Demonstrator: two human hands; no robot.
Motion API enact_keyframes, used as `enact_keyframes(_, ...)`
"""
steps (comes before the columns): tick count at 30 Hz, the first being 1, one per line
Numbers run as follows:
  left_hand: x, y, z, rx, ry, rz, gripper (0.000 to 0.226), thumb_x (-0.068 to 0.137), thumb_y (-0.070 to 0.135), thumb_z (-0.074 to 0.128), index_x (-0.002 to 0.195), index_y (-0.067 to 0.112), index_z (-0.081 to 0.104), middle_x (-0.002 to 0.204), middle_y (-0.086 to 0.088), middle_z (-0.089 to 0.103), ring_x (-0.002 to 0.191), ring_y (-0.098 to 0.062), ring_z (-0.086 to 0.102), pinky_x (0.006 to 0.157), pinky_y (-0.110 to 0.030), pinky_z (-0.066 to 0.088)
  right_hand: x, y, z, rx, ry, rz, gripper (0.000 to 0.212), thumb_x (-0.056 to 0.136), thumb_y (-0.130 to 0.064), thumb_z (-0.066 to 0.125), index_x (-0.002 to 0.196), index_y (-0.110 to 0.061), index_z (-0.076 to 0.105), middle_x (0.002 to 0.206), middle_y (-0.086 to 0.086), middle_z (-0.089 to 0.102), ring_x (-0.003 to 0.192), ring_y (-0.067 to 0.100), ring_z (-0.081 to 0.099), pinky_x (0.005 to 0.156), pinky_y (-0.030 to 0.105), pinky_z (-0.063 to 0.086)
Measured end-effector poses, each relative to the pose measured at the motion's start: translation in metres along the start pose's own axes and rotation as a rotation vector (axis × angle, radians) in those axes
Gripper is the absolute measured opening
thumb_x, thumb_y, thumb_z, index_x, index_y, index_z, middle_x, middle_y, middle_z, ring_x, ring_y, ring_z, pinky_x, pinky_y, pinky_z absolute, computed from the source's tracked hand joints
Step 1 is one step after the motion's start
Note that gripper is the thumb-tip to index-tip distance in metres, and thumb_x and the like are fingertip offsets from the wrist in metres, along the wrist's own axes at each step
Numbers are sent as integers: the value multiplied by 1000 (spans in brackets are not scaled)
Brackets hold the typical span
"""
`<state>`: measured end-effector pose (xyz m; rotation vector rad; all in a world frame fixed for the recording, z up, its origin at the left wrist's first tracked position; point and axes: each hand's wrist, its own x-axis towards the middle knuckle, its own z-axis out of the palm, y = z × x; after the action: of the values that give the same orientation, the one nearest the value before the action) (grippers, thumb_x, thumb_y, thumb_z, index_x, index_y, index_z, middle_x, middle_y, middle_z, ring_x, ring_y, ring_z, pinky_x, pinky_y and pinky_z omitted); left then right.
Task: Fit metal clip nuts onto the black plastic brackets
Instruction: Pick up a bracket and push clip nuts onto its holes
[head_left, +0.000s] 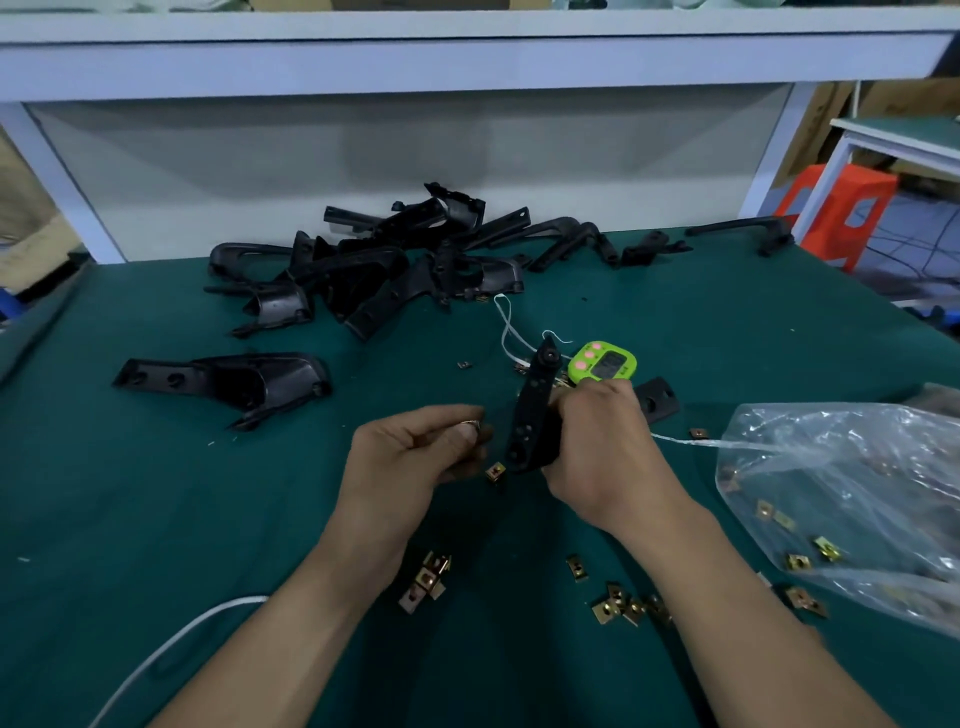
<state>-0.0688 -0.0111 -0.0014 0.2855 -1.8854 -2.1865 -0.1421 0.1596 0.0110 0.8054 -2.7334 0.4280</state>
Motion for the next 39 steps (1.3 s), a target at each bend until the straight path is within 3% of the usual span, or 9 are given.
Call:
enact_keyframes(2,0,1,0,-98,-59,-61,25,95,-2,62,95,14,80,95,-16,79,81,-19,76,70,-23,59,2,3,2,-115,-26,1,20,66,-10,64,75,-27,61,72,-9,59,82,19,53,87,29,30)
enact_keyframes(7,-3,5,2,-97,-126,-58,13,86,14,70,90,17,83,88,-15,78,74,-19,74,65,-25,59,4,4,5,-225,-72,-30,23,63,-10,62,76,-28,58,79,-11,60,88,13,50,86,24,20)
enact_keyframes(11,-5,6,2,-79,-103,-2,27,80,28,72,95,8,82,84,-17,76,70,-19,71,64,-24,57,1,1,5,-135,-17,-101,41,52,-4,68,62,-33,40,64,-13,49,80,19,54,84,26,20)
enact_keyframes(15,-5,7,2,-14,-88,29,31,89,38,62,79,14,80,72,-12,73,63,-19,69,60,-25,56,1,-5,7,-94,46,-172,55,40,-1,74,59,-33,34,57,-14,40,69,22,58,82,31,27)
enact_keyframes(21,-4,2,3,88,-58,70,45,88,44,60,73,4,74,65,-14,71,57,-20,66,57,-29,57,1,-9,8,-75,52,-193,53,43,-6,81,59,-34,39,56,-9,55,66,21,58,84,33,29)
enact_keyframes(25,-3,2,3,113,-19,88,40,90,39,63,75,5,75,64,-14,71,55,-18,66,55,-26,56,0,-11,8,-80,56,-226,55,46,-10,83,62,-35,37,59,-11,57,68,20,59,85,34,30)
enact_keyframes(30,-2,0,0,225,26,121,33,98,23,66,69,10,76,60,-10,71,51,-16,65,51,-22,53,0,-11,6,-206,-73,-224,31,65,-12,71,64,-32,47,70,-11,58,84,17,56,97,33,30)
enact_keyframes(36,-4,2,0,434,152,193,42,95,32,69,59,11,67,50,-2,65,46,-8,53,47,-22,41,-1,-20,5,-313,-169,-229,19,69,-9,59,74,-27,61,79,-8,62,95,16,54,102,33,27)
enact_keyframes(39,-8,1,4,456,135,222,47,95,29,69,52,18,58,44,14,41,44,0,33,44,-14,27,-3,-24,8,-302,-153,-235,15,75,-12,58,74,-26,60,77,-6,63,92,18,53,99,34,29)
